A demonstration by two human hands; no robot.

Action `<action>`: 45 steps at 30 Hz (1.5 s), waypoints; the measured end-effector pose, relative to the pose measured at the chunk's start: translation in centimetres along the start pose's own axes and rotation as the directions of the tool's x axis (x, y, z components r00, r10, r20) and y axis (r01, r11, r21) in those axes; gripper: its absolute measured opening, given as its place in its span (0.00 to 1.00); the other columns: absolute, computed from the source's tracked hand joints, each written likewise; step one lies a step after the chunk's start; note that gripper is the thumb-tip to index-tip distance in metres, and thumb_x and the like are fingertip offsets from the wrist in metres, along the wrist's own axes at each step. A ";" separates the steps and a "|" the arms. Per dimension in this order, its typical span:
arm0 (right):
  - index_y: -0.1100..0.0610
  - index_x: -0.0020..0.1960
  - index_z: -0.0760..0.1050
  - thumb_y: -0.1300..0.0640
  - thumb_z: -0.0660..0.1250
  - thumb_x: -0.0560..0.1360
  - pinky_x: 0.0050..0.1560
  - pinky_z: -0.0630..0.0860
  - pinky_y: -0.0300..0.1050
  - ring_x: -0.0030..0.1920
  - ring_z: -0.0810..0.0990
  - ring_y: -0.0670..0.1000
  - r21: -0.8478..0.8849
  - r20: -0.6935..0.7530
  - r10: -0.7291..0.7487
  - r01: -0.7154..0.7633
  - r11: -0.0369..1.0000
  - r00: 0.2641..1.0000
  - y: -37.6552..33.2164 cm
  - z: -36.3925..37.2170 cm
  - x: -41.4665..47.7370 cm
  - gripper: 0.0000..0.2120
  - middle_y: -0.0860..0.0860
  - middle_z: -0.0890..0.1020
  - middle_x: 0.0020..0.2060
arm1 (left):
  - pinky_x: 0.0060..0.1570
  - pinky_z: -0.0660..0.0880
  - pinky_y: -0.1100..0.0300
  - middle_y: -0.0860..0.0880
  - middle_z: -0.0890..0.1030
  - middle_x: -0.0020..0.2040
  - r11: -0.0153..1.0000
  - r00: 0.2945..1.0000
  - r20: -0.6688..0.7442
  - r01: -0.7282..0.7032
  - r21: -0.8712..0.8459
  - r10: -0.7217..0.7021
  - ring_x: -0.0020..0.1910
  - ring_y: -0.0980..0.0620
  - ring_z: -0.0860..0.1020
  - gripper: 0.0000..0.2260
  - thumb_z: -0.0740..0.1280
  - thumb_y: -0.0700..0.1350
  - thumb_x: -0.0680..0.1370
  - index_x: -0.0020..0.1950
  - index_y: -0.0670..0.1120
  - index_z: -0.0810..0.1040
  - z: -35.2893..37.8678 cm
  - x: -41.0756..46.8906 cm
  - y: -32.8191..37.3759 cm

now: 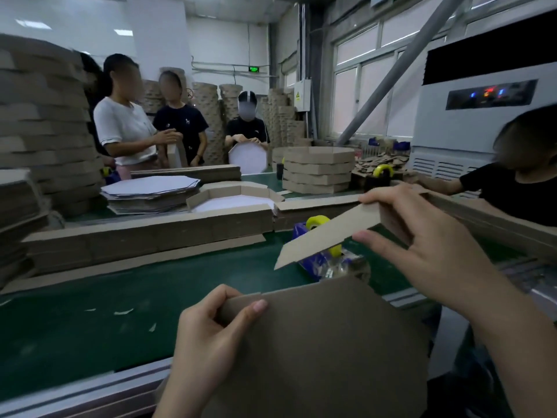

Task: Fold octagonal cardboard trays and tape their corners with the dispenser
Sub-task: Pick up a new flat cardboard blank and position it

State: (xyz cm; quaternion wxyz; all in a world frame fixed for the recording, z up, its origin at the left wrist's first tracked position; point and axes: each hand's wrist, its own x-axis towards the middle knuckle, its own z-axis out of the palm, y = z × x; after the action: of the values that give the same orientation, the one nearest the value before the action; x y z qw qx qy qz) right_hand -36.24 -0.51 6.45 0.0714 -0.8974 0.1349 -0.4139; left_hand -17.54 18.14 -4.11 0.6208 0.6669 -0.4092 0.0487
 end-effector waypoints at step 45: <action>0.49 0.61 0.76 0.37 0.64 0.75 0.58 0.72 0.37 0.57 0.78 0.49 0.664 0.337 -0.217 -0.067 0.745 0.916 6.5 11.9 -1.5 0.21 0.46 0.78 0.53 | 0.28 0.77 0.52 0.47 0.80 0.32 0.971 0.970 -0.052 0.237 -0.023 -0.238 0.29 0.39 0.75 0.26 0.77 0.63 0.53 0.43 0.60 0.69 -0.5 -0.2 -2.5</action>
State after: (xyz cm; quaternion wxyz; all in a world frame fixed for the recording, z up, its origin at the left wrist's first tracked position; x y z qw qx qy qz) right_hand -29.27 -6.07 -3.89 0.3937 -0.8819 -0.0749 -0.2485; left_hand -15.96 18.37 -6.04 0.6386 0.7044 -0.3097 -0.0111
